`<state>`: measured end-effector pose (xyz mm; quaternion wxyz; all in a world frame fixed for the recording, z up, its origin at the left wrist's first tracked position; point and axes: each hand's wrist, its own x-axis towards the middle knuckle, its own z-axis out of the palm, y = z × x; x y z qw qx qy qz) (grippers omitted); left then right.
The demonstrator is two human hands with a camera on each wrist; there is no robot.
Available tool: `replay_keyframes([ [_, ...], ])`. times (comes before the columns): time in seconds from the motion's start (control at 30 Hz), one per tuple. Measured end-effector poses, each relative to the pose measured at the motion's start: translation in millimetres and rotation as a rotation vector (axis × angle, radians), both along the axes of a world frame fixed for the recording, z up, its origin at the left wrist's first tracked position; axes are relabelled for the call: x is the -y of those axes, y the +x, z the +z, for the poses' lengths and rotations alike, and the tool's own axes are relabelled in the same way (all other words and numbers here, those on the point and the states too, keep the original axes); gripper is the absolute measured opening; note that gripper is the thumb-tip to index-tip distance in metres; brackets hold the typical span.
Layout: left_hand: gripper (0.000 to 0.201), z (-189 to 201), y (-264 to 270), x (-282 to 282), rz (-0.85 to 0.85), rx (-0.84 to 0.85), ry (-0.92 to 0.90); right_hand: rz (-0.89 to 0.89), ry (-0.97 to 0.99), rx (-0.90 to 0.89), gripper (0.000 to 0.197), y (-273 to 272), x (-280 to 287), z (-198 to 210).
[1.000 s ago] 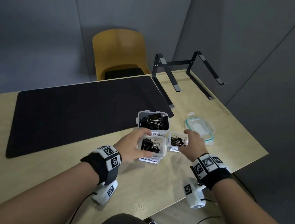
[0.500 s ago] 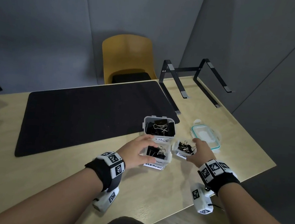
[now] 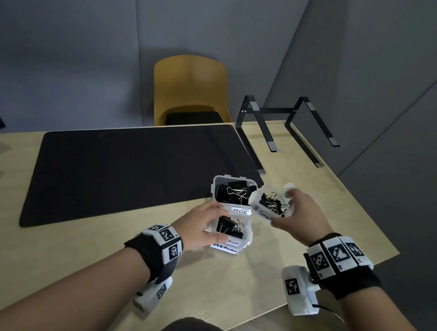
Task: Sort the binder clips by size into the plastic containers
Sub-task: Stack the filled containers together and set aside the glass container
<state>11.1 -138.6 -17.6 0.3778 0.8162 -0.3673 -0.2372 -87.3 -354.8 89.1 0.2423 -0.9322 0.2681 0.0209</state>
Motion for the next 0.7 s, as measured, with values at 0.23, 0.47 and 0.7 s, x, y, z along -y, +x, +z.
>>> replay_keyframes([
  [0.23,0.028,10.4,0.1,3.2,0.04,0.056,-0.028,0.057,0.014,-0.015,0.068,4.4,-21.4,3.5],
  [0.47,0.037,14.7,-0.9,8.9,0.175,-0.038,-0.11,0.117,0.015,-0.043,0.067,5.1,-38.3,0.7],
  [0.7,0.081,6.8,-3.7,5.2,0.106,-0.229,-0.038,0.21,-0.014,-0.089,0.068,6.5,-53.6,-1.3],
])
